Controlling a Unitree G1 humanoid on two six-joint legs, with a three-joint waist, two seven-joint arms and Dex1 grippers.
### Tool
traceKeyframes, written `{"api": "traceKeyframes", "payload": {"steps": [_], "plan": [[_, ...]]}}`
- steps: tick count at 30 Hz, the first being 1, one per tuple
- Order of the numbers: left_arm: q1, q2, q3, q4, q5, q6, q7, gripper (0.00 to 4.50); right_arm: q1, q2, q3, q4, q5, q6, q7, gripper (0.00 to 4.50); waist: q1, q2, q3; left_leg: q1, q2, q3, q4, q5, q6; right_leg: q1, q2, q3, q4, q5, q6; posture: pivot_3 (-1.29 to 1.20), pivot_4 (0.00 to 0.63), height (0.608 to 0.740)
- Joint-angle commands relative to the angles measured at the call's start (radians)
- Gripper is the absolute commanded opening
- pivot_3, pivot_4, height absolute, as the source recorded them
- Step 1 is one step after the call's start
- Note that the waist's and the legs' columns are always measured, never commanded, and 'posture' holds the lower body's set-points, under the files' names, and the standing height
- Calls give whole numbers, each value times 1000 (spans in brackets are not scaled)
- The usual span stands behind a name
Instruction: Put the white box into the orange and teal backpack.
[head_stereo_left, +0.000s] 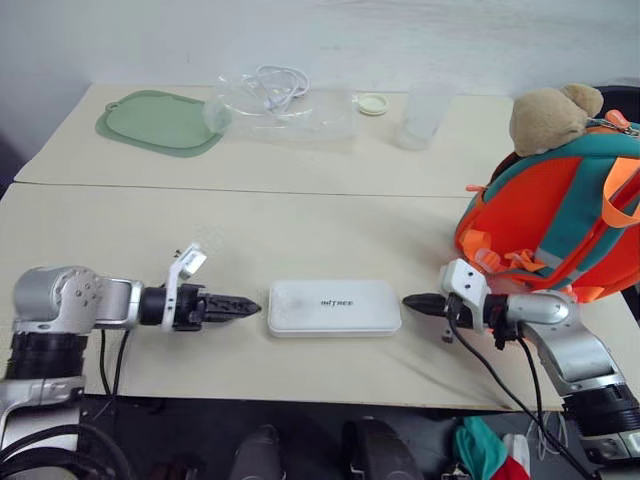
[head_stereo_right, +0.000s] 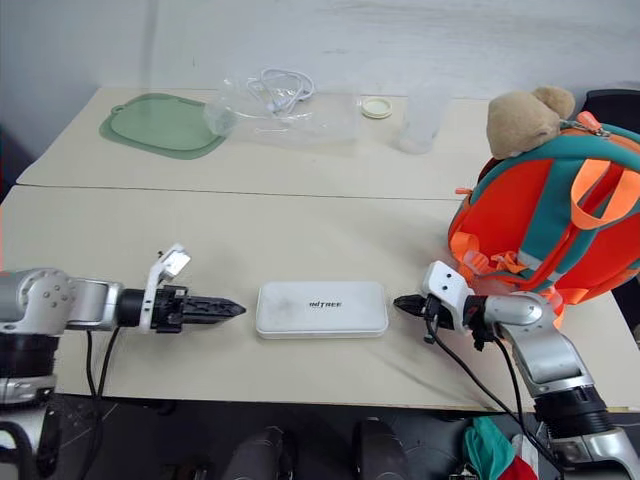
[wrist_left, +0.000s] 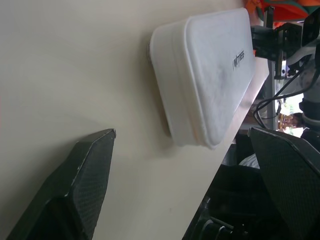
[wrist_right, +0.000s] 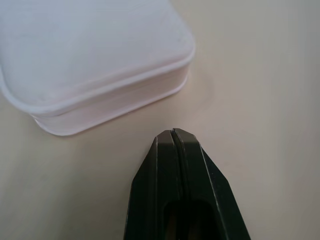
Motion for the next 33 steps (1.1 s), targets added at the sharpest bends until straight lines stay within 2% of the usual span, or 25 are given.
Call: {"api": "traceKeyframes", "payload": {"steps": [1,4,9,14,19,22,29,31,33], "plan": [[-19,13,-122,68,-211,9,134,4492,-10,6,5,-32,8,5,10,0,0,0,0,0,0,0,0,0,0,0,0,0,0,0,0,0,150,740],[-31,6,-161,105,-355,9,250,4492,-11,10,5,-39,8,11,6,0,0,0,0,0,0,0,0,0,0,0,-1,0,0,0,0,0,150,740],[-26,-89,-182,188,-580,9,491,4492,-6,44,8,-84,16,47,-27,0,3,0,0,0,-1,-1,1,0,0,1,-1,0,0,0,0,0,150,740],[-1,-200,-103,242,-689,-5,726,4492,9,82,28,-161,27,95,-49,0,8,0,0,0,-1,-2,3,0,0,1,-2,-1,0,0,0,0,150,740],[30,-230,-95,222,-812,-53,879,4492,25,92,44,-208,23,119,-58,0,10,0,0,0,-2,-2,3,0,0,2,-2,-1,0,0,0,0,150,740],[43,-224,-110,185,-869,-87,938,3905,30,90,41,-218,21,132,-67,0,11,0,0,1,-2,-2,4,0,-1,3,-2,-1,1,0,0,0,150,740],[73,-150,-117,130,-1017,-181,987,1765,51,54,-24,-237,43,146,-70,0,11,0,0,0,-1,-2,4,1,-1,2,-1,-1,0,0,0,0,150,740],[74,-136,-90,131,-1026,-196,960,1314,76,41,-71,-254,66,133,-67,0,11,0,0,0,-1,-2,4,1,-1,2,-1,-2,0,0,0,0,150,740],[83,-115,-69,115,-1026,-213,934,1189,116,31,-154,-288,119,145,-72,0,12,0,0,0,-1,-2,4,1,-1,2,-1,-1,0,0,0,0,150,740]]}}
